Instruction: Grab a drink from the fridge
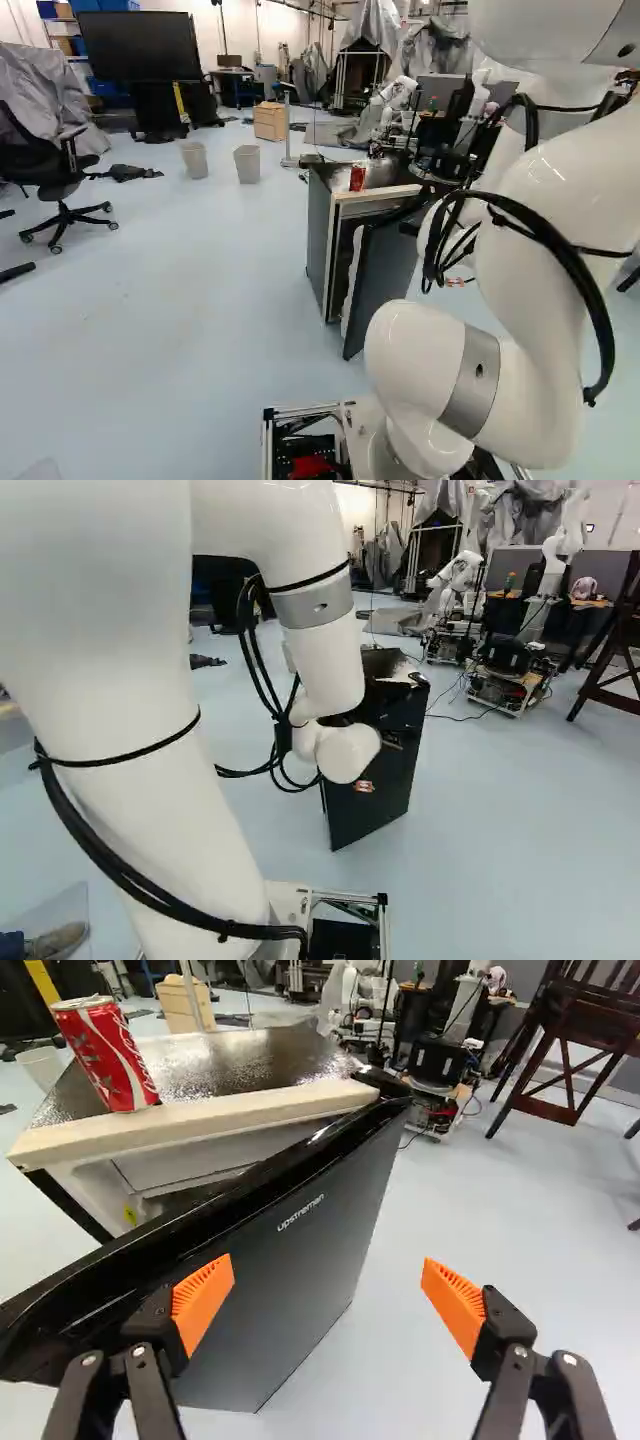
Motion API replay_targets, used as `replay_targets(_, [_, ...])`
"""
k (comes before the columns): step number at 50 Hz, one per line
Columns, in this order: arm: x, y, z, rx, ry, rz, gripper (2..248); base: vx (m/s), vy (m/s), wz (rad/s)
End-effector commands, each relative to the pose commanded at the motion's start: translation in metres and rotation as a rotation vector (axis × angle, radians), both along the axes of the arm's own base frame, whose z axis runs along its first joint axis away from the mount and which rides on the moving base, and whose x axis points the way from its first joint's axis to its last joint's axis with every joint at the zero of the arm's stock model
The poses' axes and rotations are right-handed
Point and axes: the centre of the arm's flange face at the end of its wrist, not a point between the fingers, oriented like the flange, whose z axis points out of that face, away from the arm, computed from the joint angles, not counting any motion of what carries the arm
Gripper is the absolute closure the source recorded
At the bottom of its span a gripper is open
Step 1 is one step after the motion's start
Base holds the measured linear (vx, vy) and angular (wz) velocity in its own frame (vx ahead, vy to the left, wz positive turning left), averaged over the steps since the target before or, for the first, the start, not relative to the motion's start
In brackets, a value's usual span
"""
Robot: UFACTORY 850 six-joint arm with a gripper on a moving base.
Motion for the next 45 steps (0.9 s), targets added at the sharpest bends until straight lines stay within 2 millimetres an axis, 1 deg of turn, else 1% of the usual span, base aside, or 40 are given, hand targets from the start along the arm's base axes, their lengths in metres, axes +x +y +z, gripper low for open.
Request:
replay_targets(24, [0.018, 0.007, -0.021, 0.025, 0.007, 0.061, 3, 0.000, 0.000, 0.000])
replay_targets(45, [0.031, 0.014, -0.024, 0.027, 0.008, 0.097, 3, 0.000, 0.000, 0.000])
